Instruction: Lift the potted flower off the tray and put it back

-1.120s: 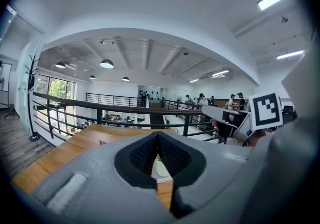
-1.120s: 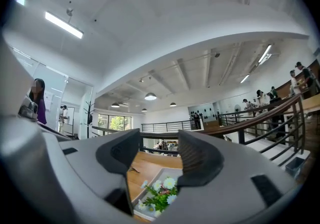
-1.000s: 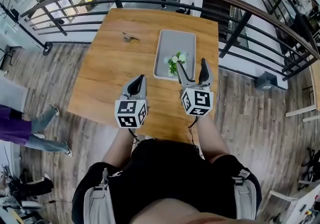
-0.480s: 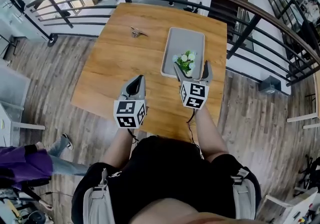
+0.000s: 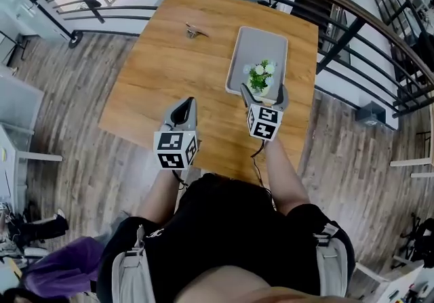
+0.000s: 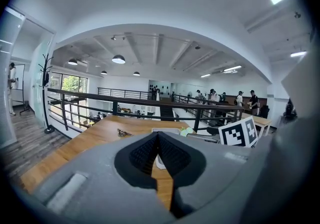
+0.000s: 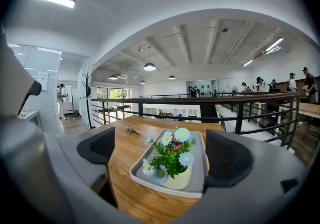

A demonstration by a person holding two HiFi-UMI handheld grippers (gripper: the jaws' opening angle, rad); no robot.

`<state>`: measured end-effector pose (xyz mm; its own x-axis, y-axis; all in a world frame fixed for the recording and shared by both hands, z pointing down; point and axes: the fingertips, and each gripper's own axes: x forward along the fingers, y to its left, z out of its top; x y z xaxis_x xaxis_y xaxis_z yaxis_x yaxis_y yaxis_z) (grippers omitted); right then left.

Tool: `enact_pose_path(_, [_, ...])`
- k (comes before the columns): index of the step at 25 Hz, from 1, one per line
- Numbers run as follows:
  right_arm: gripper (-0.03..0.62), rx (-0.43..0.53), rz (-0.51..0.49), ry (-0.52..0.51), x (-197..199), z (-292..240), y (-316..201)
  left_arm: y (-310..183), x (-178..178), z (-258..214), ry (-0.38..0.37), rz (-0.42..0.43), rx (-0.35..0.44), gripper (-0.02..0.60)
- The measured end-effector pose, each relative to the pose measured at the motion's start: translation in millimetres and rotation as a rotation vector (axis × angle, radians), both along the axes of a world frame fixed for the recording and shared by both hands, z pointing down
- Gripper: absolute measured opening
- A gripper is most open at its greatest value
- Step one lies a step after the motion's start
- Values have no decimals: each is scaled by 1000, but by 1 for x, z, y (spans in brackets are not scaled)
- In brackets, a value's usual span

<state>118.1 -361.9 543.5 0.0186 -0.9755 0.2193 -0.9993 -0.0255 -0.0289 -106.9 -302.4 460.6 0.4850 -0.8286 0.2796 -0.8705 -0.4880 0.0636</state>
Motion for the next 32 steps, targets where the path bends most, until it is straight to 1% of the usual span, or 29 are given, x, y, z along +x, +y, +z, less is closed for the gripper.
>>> enact_pose_path(7, [551, -96, -2, 4, -2, 50, -4, -4, -8, 10, -5, -24, -21, 12])
enact_pose_path(11, [551, -147, 3, -32, 0, 76, -9, -6, -12, 18, -11, -39, -37, 12])
enact_pose_path(16, [549, -206, 0, -49, 8, 109, -16, -7, -16, 30, -18, -64, -70, 12])
enact_pose_path(23, [549, -237, 8, -63, 28, 138, -39, -10, -15, 49, -37, -88, -112, 12])
enact_pose_path(28, [549, -270, -15, -72, 32, 154, -59, -9, -10, 62, -52, -95, -138, 12])
enact_pose_path(32, [549, -288, -24, -55, 34, 164, -75, -7, -10, 67, -62, -109, -147, 12])
